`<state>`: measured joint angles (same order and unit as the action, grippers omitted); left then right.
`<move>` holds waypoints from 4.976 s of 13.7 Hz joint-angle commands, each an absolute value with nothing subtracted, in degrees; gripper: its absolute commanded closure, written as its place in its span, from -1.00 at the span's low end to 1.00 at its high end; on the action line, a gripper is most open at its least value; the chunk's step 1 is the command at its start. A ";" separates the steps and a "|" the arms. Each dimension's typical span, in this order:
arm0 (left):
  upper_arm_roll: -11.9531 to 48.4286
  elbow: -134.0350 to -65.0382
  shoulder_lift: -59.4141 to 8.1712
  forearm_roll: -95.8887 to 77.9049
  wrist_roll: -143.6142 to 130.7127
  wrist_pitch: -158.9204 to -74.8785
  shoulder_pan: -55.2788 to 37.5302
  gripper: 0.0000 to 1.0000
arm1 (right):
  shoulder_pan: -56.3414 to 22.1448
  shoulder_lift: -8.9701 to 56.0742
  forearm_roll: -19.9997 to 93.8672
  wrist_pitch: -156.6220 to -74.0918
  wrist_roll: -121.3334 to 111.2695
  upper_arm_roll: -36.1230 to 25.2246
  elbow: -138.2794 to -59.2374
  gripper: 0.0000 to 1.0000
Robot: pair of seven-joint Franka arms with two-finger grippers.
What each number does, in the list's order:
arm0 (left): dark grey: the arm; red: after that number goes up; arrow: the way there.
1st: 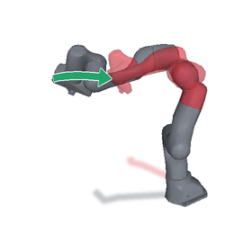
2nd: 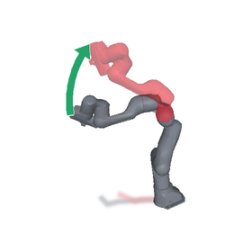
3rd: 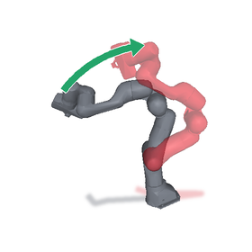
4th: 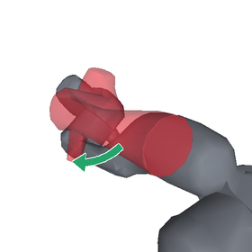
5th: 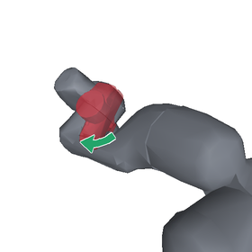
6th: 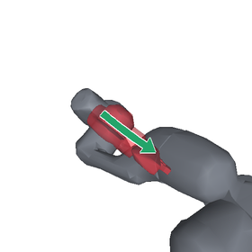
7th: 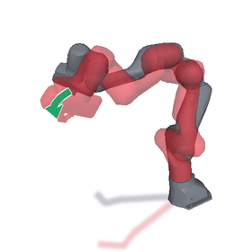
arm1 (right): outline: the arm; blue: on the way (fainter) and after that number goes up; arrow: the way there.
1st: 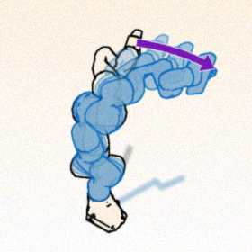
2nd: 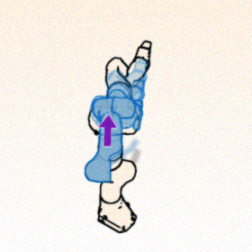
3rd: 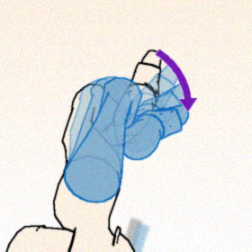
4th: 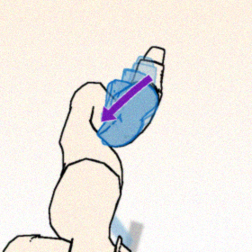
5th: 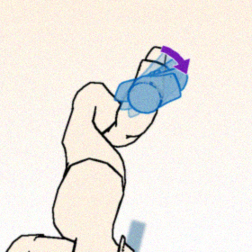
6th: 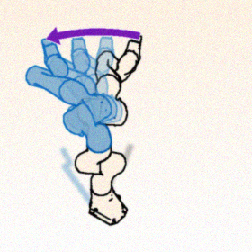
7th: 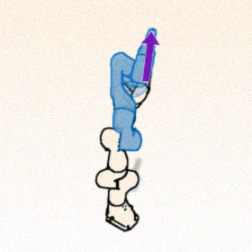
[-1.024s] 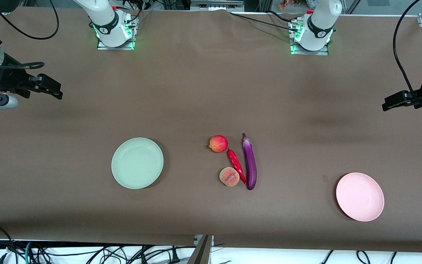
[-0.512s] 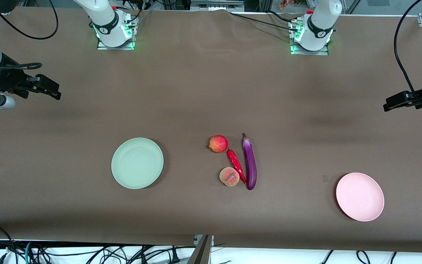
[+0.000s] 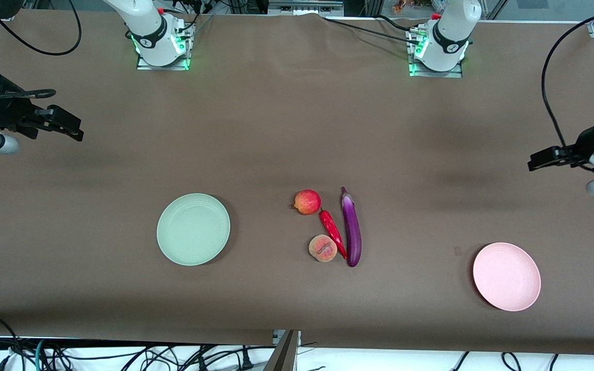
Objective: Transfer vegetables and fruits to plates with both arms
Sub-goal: 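Grasp the purple eggplant with the left gripper while the right gripper reaches the apple, then carry the eggplant onto the pink plate with the left gripper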
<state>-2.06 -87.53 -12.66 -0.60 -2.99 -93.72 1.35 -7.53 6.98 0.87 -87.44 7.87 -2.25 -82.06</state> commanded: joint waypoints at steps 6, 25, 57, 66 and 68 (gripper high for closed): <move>9.92 -87.89 -26.26 -0.18 -18.08 -111.86 -0.96 -1.00 | -7.38 8.43 0.70 -87.89 7.74 -1.76 -82.18 -0.99; 10.63 -84.90 -48.16 9.03 -37.17 -142.64 -16.52 -0.95 | -29.07 40.40 5.80 -124.06 41.58 -1.06 -74.91 -0.99; 8.70 -79.63 -49.13 13.71 2.46 -139.57 15.65 -0.32 | -44.56 55.37 5.19 -135.70 86.39 -1.05 -73.04 -0.99; 10.19 -72.62 -48.51 8.89 1.94 -129.68 14.51 -1.00 | -46.13 55.72 -1.04 -130.81 87.27 -1.14 -74.18 -0.99; 11.07 -70.67 -48.43 8.44 0.01 -125.26 13.11 -1.00 | -47.20 55.63 -2.11 -130.08 88.32 -1.23 -74.18 -0.99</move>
